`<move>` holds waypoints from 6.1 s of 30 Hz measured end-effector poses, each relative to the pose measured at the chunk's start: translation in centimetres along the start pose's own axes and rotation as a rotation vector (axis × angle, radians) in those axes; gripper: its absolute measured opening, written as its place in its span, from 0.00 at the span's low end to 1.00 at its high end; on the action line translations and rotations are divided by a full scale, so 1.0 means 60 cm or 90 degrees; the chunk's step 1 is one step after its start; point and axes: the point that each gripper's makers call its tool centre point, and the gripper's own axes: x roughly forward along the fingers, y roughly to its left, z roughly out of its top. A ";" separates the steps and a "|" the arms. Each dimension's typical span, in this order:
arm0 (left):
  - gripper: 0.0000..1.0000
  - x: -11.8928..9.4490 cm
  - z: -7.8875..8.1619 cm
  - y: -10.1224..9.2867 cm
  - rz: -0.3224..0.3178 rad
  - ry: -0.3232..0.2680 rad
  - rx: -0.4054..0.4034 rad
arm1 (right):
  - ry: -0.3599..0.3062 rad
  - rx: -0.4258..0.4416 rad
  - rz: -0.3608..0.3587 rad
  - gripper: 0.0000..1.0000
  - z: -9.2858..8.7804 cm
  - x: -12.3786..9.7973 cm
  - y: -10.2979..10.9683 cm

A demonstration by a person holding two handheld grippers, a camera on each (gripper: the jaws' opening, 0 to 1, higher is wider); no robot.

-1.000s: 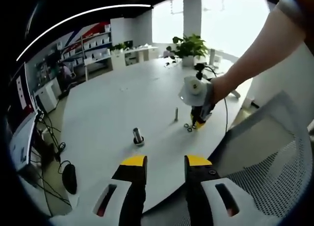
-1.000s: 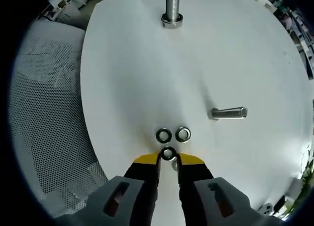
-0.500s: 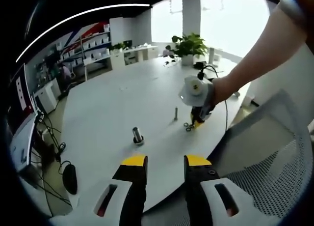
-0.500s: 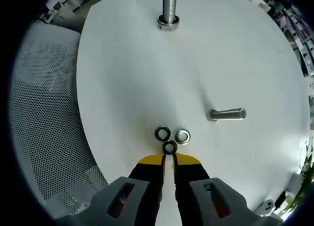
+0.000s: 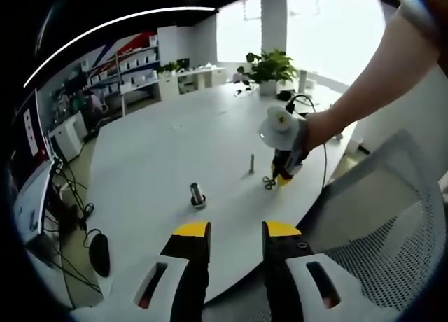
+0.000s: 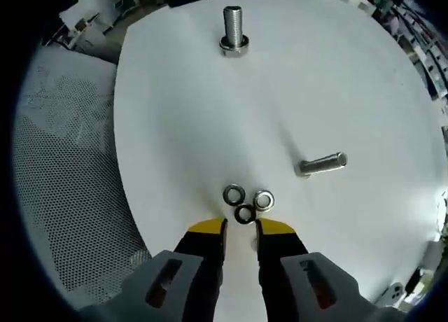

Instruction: Place the washer onto the threaded stud by aligning its center hole with the stud, sliding it down to the base, and recovering from edge contact or off-axis alignment until the washer reaches the visible bottom stop.

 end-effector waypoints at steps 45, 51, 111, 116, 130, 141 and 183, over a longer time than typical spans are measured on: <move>0.27 0.000 -0.002 0.006 0.012 0.006 0.007 | -0.039 0.063 -0.014 0.13 0.010 -0.001 -0.009; 0.27 0.000 -0.002 0.007 0.013 0.004 0.003 | -0.041 0.073 -0.018 0.13 0.002 -0.008 -0.012; 0.26 0.000 -0.005 0.008 0.019 0.011 0.020 | -0.117 -0.047 -0.108 0.13 0.097 -0.093 -0.100; 0.26 0.000 -0.005 0.008 0.019 0.011 0.018 | -0.107 -0.049 -0.109 0.13 0.091 -0.089 -0.103; 0.24 0.000 -0.010 0.012 0.024 0.021 0.021 | -0.092 -0.059 -0.094 0.13 0.100 -0.075 -0.104; 0.25 0.000 -0.012 0.015 0.030 0.024 0.016 | -0.068 -0.066 -0.083 0.13 0.091 -0.047 -0.106; 0.24 0.001 -0.019 0.018 0.039 0.038 0.025 | -0.033 -0.024 -0.061 0.18 0.062 -0.008 -0.105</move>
